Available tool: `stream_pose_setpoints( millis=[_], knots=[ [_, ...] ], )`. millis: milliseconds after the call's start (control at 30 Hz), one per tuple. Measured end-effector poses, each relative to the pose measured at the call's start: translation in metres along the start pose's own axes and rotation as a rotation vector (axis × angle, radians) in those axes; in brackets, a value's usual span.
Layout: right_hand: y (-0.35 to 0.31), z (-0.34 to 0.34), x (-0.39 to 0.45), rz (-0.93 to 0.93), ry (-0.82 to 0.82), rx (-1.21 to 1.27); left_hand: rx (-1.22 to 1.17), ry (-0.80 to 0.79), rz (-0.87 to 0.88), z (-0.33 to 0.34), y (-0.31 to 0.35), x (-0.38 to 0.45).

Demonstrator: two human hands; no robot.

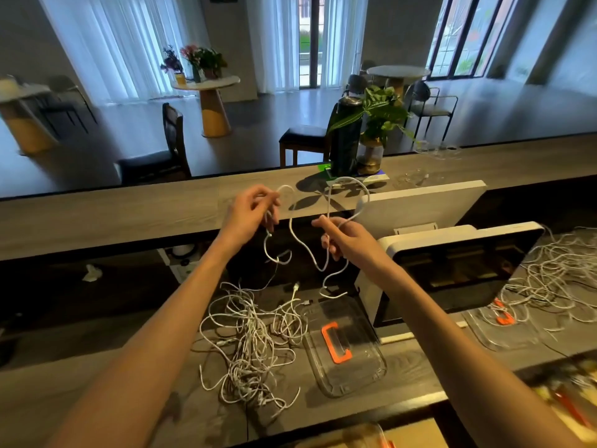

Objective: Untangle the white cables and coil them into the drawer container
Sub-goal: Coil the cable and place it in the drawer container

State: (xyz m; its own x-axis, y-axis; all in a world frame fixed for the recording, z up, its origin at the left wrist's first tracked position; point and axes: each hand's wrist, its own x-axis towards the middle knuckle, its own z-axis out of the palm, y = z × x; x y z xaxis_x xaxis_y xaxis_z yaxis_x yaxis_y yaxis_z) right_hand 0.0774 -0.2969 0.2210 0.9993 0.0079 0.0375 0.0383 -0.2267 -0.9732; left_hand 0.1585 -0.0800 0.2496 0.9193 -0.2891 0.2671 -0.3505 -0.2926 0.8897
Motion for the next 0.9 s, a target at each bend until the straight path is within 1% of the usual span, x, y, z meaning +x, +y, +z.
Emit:
stream_pose_setpoints(
  millis=[67, 133, 300, 500, 667, 767, 900],
  knots=[
    [-0.005, 0.004, 0.007, -0.032, 0.005, 0.033, 0.021, -0.142, 0.039, 0.005, 0.02, -0.002],
    [-0.006, 0.004, 0.009, -0.082, 0.032, 0.013, 0.012, -0.242, 0.052, 0.01, 0.028, -0.007],
    [-0.002, 0.001, 0.001, -0.175, 0.07, -0.07, -0.011, -0.356, 0.024, 0.01, 0.024, -0.024],
    [0.015, 0.011, -0.023, -0.268, 0.149, -0.156, -0.049, -0.397, -0.052, 0.014, 0.018, -0.052],
    [0.031, 0.018, -0.047, -0.32, 0.066, -0.254, -0.068, -0.409, -0.086, 0.022, 0.012, -0.081],
    [0.042, 0.018, -0.065, -0.293, 0.045, -0.266, -0.025, -0.414, -0.121, 0.022, 0.003, -0.099],
    [0.054, 0.002, -0.088, -0.182, 0.177, -0.2, 0.052, -0.395, -0.192, 0.012, -0.03, -0.128]
  ],
)
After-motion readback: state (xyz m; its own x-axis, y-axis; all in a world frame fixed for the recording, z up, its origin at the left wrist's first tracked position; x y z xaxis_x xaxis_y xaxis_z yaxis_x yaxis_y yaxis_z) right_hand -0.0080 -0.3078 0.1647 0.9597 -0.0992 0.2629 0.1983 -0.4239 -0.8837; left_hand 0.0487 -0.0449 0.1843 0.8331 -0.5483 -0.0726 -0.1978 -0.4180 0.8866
